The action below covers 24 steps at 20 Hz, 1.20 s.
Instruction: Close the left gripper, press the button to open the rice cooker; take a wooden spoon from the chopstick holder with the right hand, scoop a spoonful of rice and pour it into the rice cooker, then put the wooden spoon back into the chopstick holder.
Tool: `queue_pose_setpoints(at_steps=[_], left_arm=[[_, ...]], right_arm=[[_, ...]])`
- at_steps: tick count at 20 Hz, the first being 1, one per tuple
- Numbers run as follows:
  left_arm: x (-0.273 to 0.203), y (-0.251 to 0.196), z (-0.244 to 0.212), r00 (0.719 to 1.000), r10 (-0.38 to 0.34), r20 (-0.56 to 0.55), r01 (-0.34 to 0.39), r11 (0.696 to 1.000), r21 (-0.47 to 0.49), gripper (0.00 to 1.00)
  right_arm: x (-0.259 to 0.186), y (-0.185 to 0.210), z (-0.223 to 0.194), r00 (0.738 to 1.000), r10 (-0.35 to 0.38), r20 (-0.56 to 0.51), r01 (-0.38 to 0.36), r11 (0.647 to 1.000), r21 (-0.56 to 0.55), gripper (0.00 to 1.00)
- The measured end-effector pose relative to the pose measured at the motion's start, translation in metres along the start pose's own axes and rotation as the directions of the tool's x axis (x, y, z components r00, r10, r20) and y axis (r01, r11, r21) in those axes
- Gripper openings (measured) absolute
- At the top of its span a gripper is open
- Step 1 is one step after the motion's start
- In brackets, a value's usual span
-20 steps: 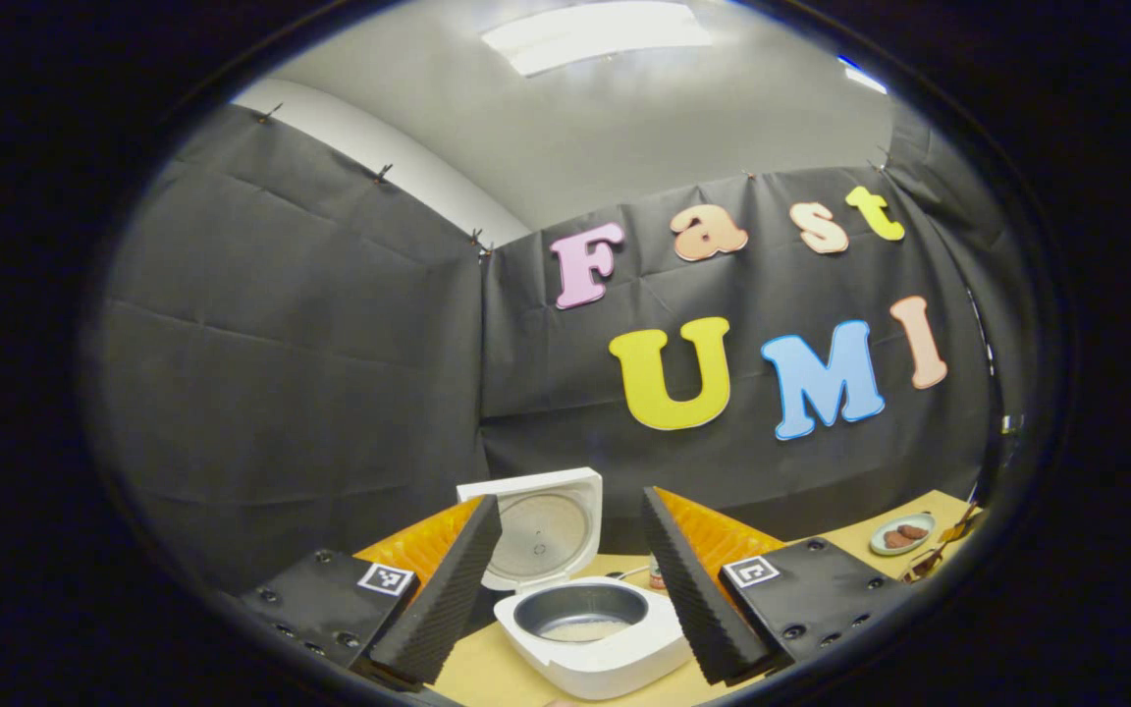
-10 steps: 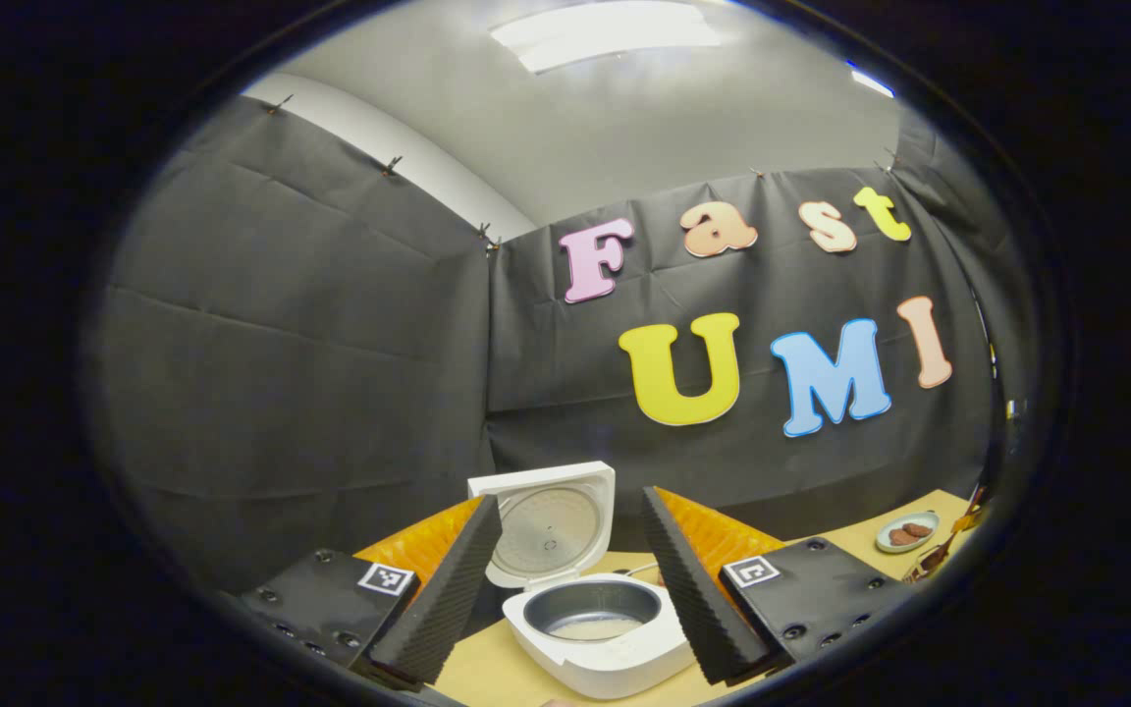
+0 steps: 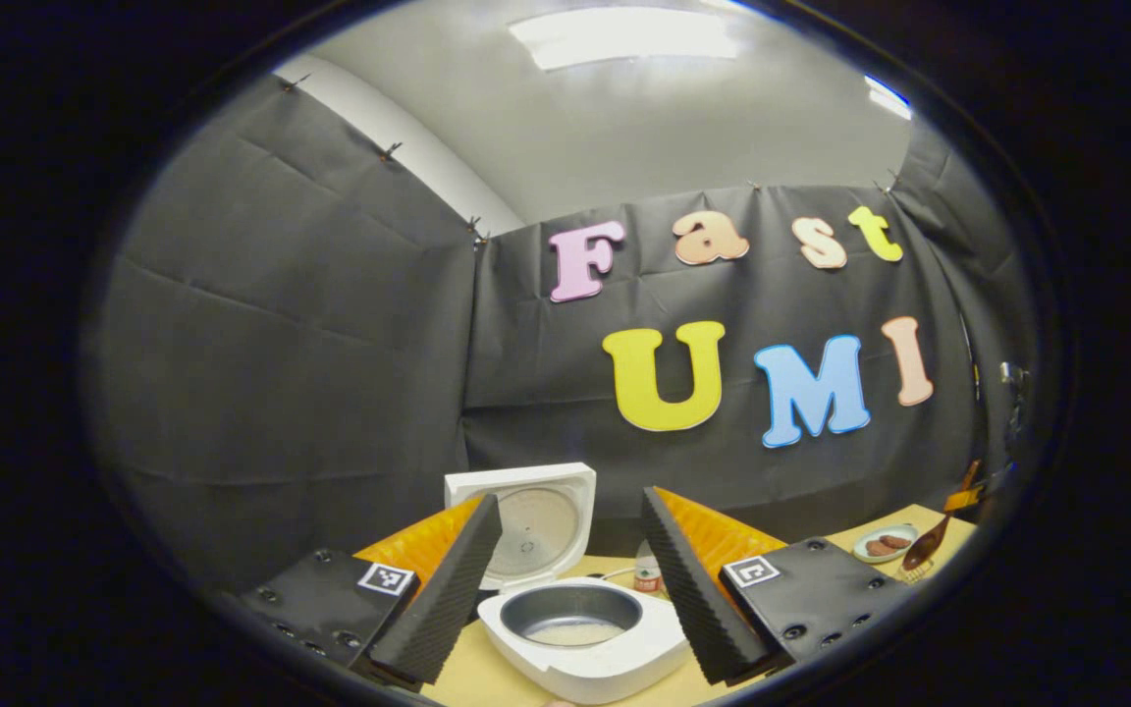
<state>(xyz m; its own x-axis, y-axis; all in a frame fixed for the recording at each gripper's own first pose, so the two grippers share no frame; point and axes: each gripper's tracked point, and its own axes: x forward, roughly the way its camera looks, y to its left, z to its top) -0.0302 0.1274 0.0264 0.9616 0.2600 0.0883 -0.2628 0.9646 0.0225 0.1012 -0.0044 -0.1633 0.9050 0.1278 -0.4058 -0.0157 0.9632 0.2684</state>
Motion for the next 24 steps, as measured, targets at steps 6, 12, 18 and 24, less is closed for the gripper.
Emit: queue_pose_setpoints(at_steps=[6, 12, 18, 24], left_arm=[[0.008, 0.016, -0.012, 1.0, -0.022, -0.015, 0.022, 1.0, -0.012, 0.98], [0.007, 0.048, -0.015, 1.0, 0.01, -0.011, -0.01, 1.0, -0.013, 0.97], [0.005, 0.071, -0.024, 0.999, 0.032, -0.03, -0.032, 0.999, 0.008, 0.99], [0.004, 0.087, -0.03, 0.998, 0.045, -0.049, -0.043, 0.999, 0.032, 0.98]], right_arm=[[-0.001, 0.057, -0.007, 0.997, 0.08, 0.01, -0.079, 0.997, -0.007, 0.09], [0.009, 0.097, -0.043, 0.989, 0.14, -0.043, -0.141, 0.99, -0.03, 0.09], [0.034, 0.107, -0.093, 0.988, 0.119, -0.098, -0.129, 0.987, -0.094, 0.09], [0.041, 0.122, -0.137, 0.983, 0.103, -0.152, -0.134, 0.968, -0.21, 0.09]])
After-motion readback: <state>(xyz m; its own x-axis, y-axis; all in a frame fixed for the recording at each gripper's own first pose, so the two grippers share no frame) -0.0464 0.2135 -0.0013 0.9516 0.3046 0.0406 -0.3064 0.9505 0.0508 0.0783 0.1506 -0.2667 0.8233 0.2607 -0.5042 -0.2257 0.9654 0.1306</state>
